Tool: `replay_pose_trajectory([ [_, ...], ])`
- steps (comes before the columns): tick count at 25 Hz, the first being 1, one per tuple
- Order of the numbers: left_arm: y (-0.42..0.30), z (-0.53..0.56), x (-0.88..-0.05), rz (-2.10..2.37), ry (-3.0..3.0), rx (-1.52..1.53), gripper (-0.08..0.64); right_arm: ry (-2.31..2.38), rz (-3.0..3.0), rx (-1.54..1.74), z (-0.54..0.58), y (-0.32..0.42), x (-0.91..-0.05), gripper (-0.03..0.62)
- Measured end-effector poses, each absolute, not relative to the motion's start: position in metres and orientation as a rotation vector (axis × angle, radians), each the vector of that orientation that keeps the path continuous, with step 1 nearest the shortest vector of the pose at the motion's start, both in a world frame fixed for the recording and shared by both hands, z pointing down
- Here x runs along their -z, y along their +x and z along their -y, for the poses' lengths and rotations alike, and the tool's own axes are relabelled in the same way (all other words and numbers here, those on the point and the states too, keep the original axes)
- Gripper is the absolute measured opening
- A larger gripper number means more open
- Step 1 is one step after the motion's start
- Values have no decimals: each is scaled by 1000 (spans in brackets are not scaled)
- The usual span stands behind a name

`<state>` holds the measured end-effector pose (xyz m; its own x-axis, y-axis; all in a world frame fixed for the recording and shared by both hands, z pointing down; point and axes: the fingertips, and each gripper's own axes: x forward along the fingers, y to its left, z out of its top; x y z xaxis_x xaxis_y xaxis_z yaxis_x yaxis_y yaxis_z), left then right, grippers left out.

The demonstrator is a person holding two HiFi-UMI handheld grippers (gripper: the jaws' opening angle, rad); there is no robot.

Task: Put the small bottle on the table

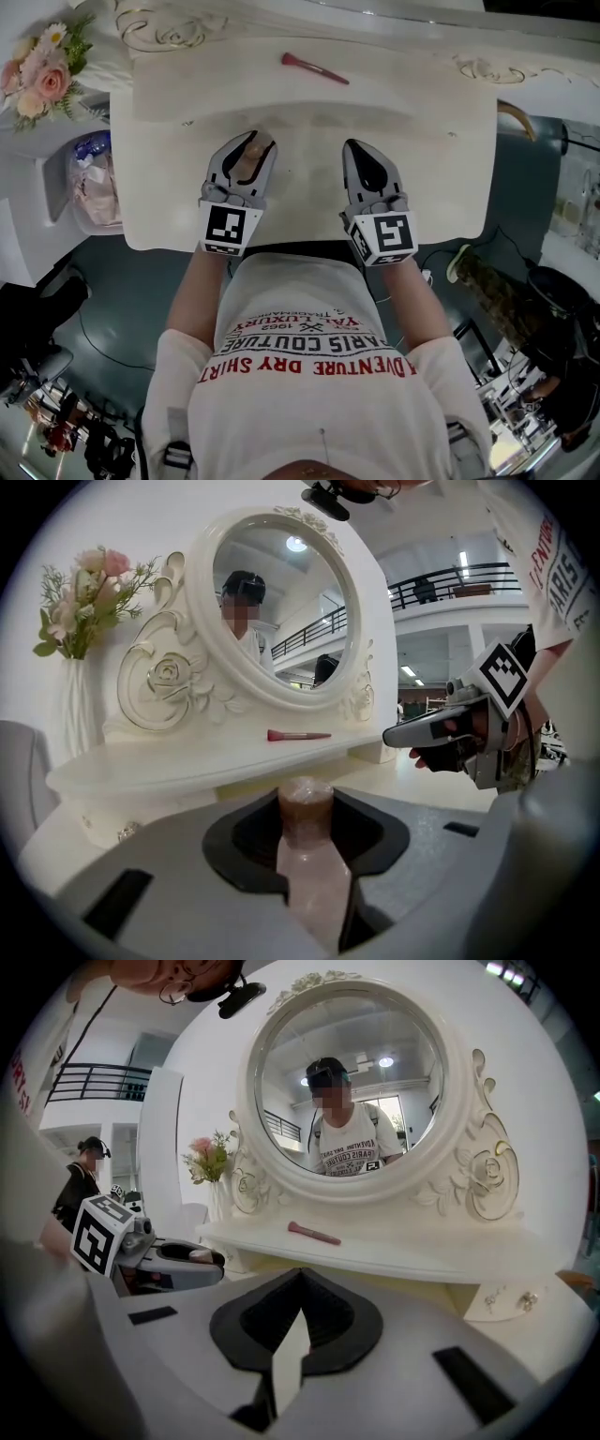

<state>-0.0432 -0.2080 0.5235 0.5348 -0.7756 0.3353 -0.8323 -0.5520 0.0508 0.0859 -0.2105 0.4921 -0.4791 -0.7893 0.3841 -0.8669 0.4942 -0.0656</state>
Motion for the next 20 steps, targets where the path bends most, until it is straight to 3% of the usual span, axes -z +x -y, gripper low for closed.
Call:
replay_pose_trajectory([
  [15, -42, 201, -528, 1341, 2599, -392, 132, 1364, 2460, -374, 206, 75, -490, -2],
  [20, -44, 199, -511, 1321, 2541, -364, 198, 1329, 2502, -336, 202, 68, -469, -2],
])
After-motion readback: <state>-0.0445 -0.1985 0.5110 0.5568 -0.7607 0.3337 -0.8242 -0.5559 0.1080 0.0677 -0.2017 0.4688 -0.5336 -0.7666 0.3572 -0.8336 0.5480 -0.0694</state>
